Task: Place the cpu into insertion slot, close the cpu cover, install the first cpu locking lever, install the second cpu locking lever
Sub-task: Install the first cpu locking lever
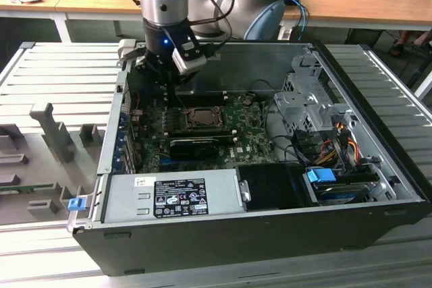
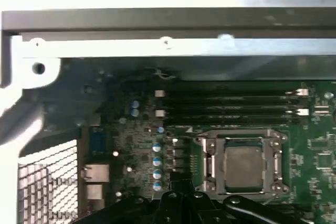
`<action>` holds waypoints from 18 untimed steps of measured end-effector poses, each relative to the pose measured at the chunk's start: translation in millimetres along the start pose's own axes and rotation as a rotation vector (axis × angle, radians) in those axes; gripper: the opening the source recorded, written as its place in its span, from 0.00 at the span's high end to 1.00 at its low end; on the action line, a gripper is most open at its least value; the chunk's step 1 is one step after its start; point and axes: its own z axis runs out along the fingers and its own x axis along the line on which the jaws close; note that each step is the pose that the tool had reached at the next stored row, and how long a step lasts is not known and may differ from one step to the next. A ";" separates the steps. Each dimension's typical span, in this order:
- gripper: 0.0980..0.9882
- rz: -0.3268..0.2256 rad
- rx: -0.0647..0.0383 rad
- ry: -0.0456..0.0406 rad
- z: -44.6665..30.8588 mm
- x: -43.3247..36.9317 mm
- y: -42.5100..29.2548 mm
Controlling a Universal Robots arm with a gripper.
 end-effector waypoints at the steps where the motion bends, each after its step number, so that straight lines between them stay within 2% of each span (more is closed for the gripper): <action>1: 0.99 0.000 0.000 0.0002 0.8 4.9 1.7; 4: 0.99 -0.002 -0.005 0.0003 4.3 8.0 7.8; 8: 0.99 -0.003 -0.007 0.0004 6.8 8.4 20.8; 11: 0.99 -0.004 -0.007 0.0005 7.5 8.2 25.2; 14: 0.99 -0.004 -0.008 0.0011 8.1 -2.5 27.4; 18: 0.99 -0.005 -0.007 0.0011 8.4 -11.3 28.2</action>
